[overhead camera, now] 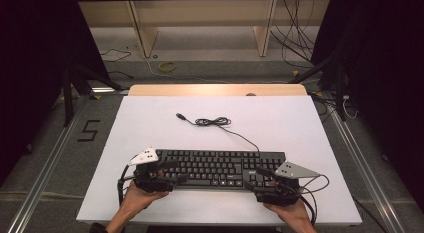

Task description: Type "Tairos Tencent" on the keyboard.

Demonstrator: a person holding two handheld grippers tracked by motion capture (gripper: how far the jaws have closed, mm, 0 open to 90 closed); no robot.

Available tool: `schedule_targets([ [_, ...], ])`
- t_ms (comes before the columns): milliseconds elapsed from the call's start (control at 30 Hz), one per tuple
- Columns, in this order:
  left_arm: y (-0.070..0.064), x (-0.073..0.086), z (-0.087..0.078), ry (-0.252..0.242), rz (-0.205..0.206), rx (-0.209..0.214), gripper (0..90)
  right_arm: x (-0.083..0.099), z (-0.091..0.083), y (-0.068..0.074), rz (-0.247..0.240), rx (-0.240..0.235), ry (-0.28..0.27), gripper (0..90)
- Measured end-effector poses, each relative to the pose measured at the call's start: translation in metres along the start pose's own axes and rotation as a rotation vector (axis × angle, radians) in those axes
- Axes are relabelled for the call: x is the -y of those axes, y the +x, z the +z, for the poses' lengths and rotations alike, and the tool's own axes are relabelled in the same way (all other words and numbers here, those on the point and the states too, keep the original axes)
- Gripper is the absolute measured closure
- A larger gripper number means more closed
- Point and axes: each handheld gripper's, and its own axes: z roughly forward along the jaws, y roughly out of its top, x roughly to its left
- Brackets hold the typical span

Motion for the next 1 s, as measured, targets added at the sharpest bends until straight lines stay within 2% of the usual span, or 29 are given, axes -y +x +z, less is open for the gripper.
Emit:
schedule_targets([
  [300, -0.004, 0.009, -0.01, -0.02, 0.007, 0.005, 26.2, 0.007, -0.012, -0.003, 0.0, 0.021, -0.019, 31.5],
  [367, -0.007, 0.011, -0.013, -0.031, 0.015, 0.002, 26.0, 0.009, -0.014, -0.003, -0.002, 0.026, -0.021, 31.3],
  [467, -0.009, 0.014, -0.018, -0.055, 0.004, 0.009, 25.6, 0.012, -0.014, -0.003, -0.001, 0.028, -0.019, 31.2],
  [600, -0.008, 0.017, -0.02, -0.058, -0.008, 0.003, 25.4, 0.013, -0.014, -0.002, -0.002, 0.026, -0.02, 31.2],
  [1000, -0.007, 0.017, -0.018, -0.045, 0.004, -0.005, 25.1, 0.012, -0.014, -0.003, 0.002, 0.029, -0.027, 31.1],
])
